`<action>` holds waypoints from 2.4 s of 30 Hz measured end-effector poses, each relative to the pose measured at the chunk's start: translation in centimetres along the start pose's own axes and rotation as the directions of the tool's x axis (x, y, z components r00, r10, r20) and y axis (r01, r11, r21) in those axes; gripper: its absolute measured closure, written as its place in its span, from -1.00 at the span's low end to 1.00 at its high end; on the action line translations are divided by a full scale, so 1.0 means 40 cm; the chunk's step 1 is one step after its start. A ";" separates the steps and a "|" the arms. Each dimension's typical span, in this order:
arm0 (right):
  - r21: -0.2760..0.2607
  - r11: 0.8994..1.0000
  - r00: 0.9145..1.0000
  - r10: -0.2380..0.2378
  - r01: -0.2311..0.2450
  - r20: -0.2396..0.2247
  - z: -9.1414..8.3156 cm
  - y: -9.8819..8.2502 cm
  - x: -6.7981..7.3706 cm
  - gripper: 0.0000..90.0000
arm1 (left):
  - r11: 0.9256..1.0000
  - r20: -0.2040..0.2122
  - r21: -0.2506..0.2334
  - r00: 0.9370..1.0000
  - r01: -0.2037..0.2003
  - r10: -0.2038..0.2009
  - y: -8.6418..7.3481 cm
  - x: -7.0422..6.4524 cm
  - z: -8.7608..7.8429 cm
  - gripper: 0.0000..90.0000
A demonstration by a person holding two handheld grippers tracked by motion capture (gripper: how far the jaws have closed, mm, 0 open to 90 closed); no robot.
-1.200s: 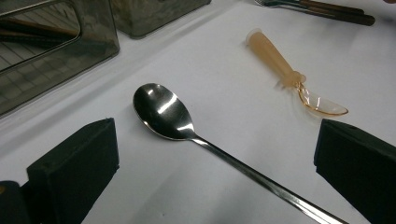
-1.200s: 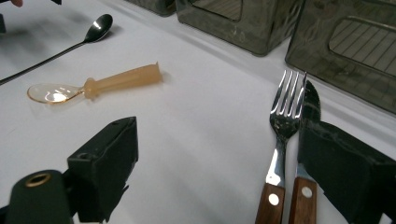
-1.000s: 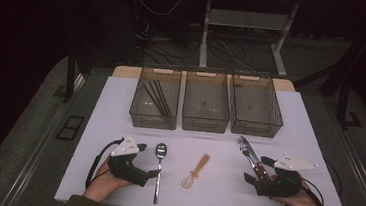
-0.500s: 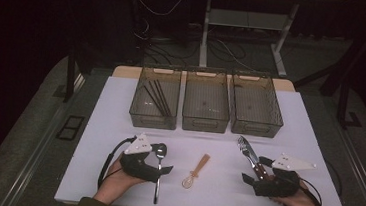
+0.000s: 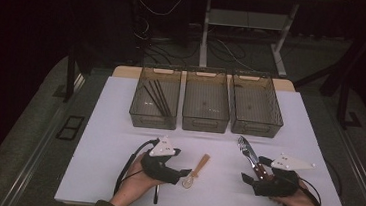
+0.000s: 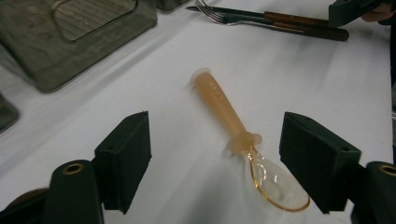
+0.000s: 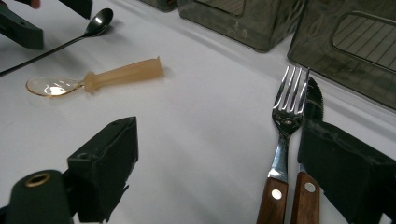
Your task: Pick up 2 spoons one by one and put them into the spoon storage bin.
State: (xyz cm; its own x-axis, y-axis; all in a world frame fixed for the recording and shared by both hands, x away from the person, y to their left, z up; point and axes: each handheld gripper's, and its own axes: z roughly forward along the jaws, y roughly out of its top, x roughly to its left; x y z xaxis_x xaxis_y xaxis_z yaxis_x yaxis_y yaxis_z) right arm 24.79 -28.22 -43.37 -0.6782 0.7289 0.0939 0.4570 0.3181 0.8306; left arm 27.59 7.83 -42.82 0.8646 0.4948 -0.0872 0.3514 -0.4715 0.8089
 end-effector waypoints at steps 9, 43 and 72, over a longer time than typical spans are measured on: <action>0.005 1.000 1.000 0.001 -0.001 -0.001 0.002 0.000 0.000 -0.72 | 0.999 0.022 0.043 1.000 -0.007 0.006 0.024 -0.017 0.059 -0.25; -0.001 1.000 1.000 -0.002 0.002 0.016 0.005 0.001 0.002 -0.72 | 0.986 -0.056 0.161 0.997 -0.044 0.054 0.064 -0.010 0.187 0.33; 0.016 1.000 1.000 0.005 -0.006 0.028 0.011 0.001 -0.001 -0.72 | 0.983 -0.027 0.186 1.000 0.005 0.000 0.077 0.002 0.183 0.63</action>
State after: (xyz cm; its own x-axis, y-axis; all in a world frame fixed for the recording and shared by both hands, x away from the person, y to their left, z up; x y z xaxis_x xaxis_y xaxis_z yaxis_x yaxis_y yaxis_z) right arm 25.10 -27.96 -43.58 -0.6596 0.7470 0.0830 0.4702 0.3240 0.8209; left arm 31.37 1.09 -44.58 0.8547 0.5143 -0.0711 0.4160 -0.5964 0.6865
